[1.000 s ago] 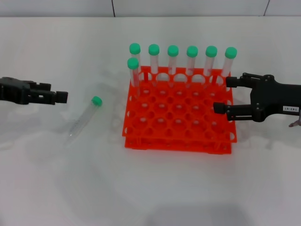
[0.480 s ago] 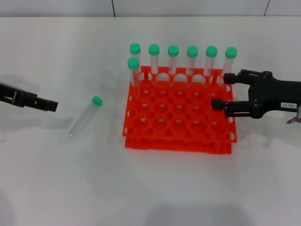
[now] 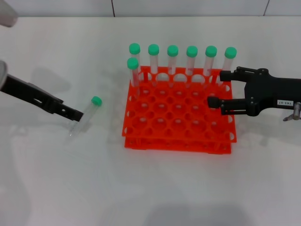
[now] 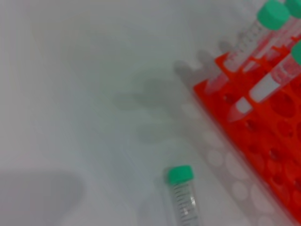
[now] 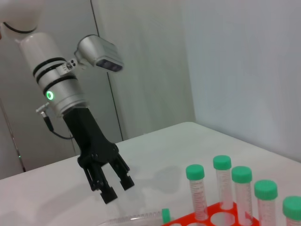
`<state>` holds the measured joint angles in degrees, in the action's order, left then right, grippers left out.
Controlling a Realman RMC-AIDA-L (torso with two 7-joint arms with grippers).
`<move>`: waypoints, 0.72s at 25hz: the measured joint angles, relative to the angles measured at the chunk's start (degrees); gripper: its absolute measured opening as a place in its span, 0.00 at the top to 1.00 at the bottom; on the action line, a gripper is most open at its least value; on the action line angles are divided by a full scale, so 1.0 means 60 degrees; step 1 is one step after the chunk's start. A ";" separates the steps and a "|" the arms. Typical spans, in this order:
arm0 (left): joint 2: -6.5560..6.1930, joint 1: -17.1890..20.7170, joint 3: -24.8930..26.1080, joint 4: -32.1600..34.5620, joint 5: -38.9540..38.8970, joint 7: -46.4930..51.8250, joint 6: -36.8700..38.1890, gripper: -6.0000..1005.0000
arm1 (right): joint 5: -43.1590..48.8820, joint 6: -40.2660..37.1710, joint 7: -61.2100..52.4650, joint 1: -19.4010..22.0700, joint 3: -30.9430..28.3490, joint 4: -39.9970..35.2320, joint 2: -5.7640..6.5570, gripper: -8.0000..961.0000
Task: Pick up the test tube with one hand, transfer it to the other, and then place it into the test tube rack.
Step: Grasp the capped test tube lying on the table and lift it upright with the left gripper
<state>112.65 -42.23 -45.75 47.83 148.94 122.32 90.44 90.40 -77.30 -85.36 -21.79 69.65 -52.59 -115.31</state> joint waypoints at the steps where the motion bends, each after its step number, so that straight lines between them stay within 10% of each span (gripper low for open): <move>1: 0.0019 -0.0058 -0.0073 -0.0081 0.0010 0.0017 -0.0068 0.14 | 0.0000 -0.0008 0.0000 0.0000 -0.0001 0.0009 0.0000 0.10; 18: 0.0062 -0.0188 -0.0622 -0.0729 0.0269 0.0193 -0.0532 0.14 | 0.0006 -0.0048 0.0039 0.0029 0.0021 0.0096 0.0000 0.10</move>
<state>113.02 -43.36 -49.48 43.46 150.55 123.48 87.25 90.44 -77.59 -85.13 -21.62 69.78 -52.01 -115.31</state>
